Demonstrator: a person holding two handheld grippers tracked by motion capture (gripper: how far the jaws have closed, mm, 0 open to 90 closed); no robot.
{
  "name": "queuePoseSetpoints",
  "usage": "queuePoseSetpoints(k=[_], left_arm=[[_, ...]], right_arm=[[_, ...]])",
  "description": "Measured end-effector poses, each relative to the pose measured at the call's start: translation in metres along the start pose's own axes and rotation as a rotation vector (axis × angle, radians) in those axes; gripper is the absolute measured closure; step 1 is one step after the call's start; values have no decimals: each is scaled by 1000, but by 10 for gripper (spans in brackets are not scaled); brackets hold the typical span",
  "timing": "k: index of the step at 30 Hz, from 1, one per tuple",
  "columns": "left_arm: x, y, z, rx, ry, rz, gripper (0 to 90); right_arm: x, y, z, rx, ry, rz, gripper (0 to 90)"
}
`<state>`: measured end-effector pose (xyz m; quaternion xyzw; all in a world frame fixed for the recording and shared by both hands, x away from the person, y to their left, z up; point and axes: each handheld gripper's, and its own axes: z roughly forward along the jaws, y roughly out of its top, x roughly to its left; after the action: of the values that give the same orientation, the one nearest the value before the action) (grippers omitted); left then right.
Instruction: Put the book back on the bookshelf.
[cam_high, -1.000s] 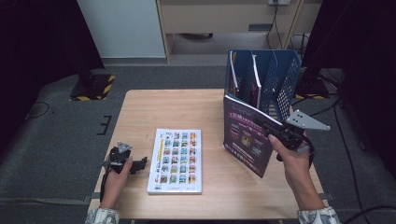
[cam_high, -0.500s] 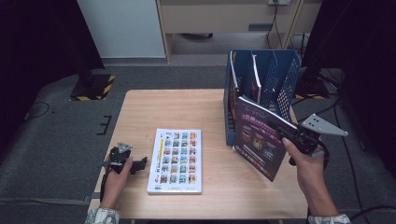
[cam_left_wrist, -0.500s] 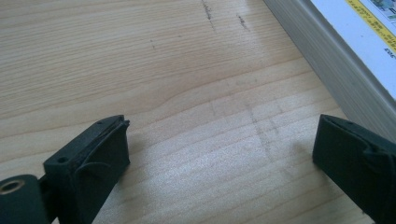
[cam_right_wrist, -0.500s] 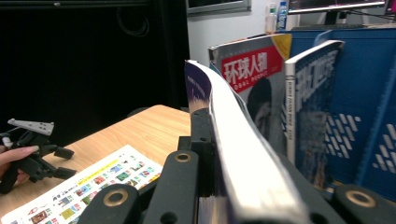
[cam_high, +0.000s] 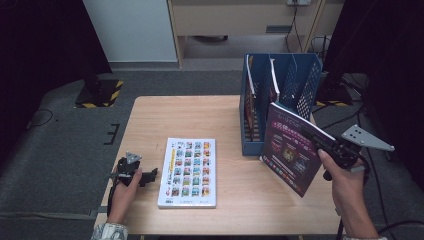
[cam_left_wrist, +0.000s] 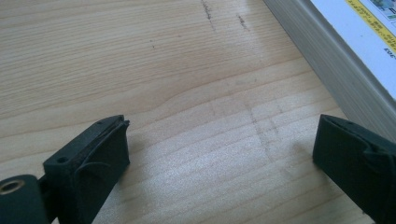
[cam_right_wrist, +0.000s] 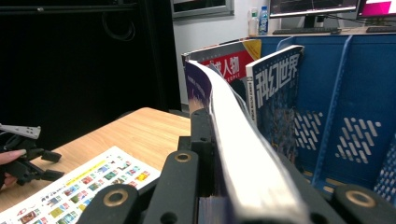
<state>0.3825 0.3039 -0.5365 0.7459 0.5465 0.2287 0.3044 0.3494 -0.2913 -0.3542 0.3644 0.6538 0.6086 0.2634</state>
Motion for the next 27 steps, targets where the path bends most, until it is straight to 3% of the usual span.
queuePoseSetpoints(k=[7,12,17,27], left_arm=[[0,0,0,2,-1,2,26],[0,0,0,2,-1,2,26],[0,0,0,1,-1,2,26],[0,0,0,2,-2,4,24]], right_arm=[[-4,5,-11,-5,-11,10,840],[-5,18,-20,-38,6,59,840],[-2,37,-24,-61,-1,61,840],[-2,62,-14,-28,-130,26,841]])
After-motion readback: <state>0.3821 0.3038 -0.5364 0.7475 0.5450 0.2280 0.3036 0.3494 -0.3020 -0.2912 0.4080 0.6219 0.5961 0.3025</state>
